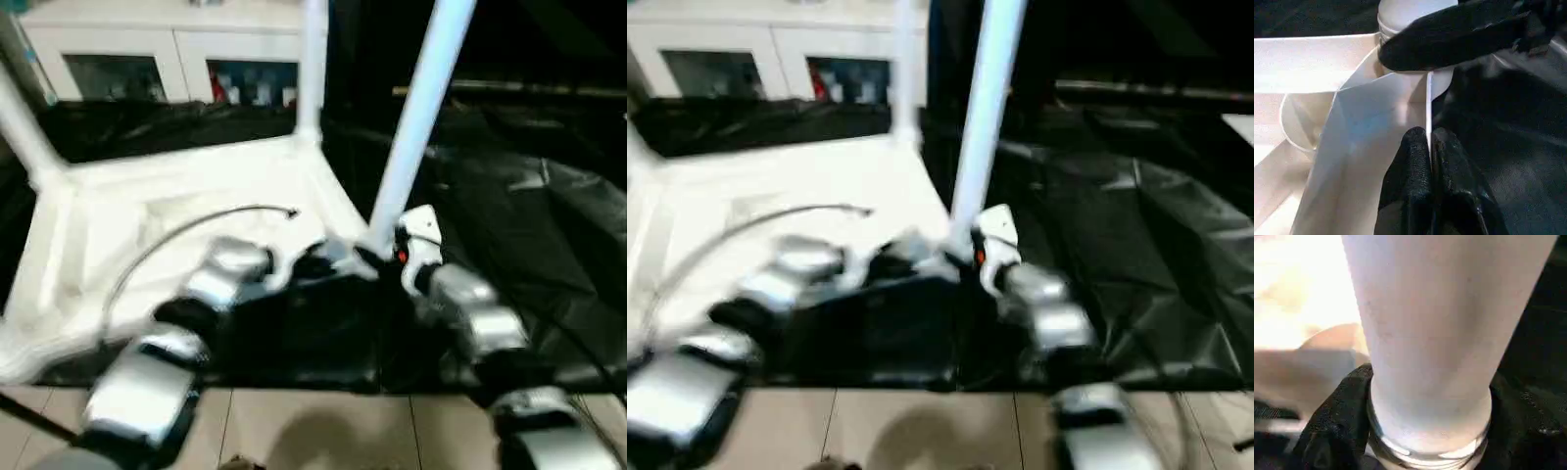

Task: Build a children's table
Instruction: Rotate leg to tighten

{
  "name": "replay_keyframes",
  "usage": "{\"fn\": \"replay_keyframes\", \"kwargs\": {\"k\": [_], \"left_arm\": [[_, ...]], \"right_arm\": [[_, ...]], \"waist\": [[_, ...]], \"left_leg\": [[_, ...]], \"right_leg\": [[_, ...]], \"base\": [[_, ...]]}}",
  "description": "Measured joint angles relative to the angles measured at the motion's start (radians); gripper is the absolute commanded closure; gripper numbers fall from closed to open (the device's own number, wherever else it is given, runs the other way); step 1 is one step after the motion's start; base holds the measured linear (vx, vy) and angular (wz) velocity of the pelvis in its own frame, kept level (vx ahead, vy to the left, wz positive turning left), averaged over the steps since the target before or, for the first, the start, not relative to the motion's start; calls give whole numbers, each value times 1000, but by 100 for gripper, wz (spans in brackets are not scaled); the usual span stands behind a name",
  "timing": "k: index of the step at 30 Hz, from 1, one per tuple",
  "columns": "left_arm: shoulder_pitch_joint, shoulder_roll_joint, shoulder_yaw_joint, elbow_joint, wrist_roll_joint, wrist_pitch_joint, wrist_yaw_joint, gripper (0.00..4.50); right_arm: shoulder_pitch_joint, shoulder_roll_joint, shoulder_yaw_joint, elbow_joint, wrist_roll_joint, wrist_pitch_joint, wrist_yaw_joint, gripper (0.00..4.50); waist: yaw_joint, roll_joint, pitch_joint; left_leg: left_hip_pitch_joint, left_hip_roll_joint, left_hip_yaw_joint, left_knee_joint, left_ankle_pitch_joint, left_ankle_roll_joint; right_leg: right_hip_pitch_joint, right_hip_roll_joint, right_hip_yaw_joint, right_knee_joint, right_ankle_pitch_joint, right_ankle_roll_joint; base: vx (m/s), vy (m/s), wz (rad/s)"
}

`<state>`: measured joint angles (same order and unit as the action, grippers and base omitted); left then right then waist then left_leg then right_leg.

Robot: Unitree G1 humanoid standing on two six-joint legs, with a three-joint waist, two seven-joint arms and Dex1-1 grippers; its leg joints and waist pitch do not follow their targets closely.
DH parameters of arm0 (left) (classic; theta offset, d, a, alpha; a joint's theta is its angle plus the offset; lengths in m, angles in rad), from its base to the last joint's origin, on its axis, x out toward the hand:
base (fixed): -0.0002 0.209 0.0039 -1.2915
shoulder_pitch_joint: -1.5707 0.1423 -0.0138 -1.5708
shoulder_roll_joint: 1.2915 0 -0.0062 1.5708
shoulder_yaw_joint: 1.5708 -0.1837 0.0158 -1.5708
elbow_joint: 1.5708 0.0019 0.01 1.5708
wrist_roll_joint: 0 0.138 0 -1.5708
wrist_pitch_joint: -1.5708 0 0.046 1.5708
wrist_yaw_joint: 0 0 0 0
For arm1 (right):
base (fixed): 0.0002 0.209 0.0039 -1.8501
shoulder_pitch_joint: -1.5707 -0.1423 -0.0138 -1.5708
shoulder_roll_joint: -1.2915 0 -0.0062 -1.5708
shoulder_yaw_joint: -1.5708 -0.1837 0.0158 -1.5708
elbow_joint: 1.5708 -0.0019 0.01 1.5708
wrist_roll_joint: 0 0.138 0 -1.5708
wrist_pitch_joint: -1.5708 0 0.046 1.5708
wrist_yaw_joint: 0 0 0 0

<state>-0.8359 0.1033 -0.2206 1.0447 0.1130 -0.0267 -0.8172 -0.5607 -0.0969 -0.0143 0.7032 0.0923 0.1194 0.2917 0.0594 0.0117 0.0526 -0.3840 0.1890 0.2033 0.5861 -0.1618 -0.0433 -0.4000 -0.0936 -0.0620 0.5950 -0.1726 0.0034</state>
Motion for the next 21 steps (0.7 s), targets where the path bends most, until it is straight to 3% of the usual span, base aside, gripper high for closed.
{"fn": "replay_keyframes", "kwargs": {"k": [5, 7, 13, 18, 21], "left_arm": [[-23, -59, 7, 39, 1, 11, 102, 450], [-33, -69, 8, 54, 3, 10, 114, 450], [-40, -54, 13, 68, 12, -11, 147, 450], [-38, 20, 9, 64, 2, -45, -11, 450], [-24, 57, 5, 49, -4, -83, -148, 450]], "right_arm": [[-27, 54, -31, 33, -17, -4, -150, 173], [-33, 55, -39, 50, -21, -21, -151, 117], [-33, 41, -14, 52, -26, -48, -86, 61], [-20, -163, 71, -52, -19, -30, 283, 61], [-3, -223, 102, -129, -8, -20, 428, 61]], "waist": [[1, 0, 0], [1, 1, 0], [-10, 0, 0], [-10, -2, 1], [-6, -2, 1]], "left_leg": [[-1, -1, 0, 0, 0, 0], [-1, -1, 0, 0, 0, 0], [-2, 0, 0, -1, 0, 0], [-3, 2, -1, -1, 0, 1], [-3, 4, -2, -2, 0, 1]], "right_leg": [[2, 0, 1, -1, 0, 1], [2, -1, 1, -2, 0, 1], [-1, 0, 0, -1, 2, 0], [-2, 1, -2, 0, 4, -3], [-2, 2, -4, 1, 3, -1]], "base": [[0, 0, 0], [0, 0, 0], [0, 0, 0], [0, 0, 0], [0, 0, 0]]}}
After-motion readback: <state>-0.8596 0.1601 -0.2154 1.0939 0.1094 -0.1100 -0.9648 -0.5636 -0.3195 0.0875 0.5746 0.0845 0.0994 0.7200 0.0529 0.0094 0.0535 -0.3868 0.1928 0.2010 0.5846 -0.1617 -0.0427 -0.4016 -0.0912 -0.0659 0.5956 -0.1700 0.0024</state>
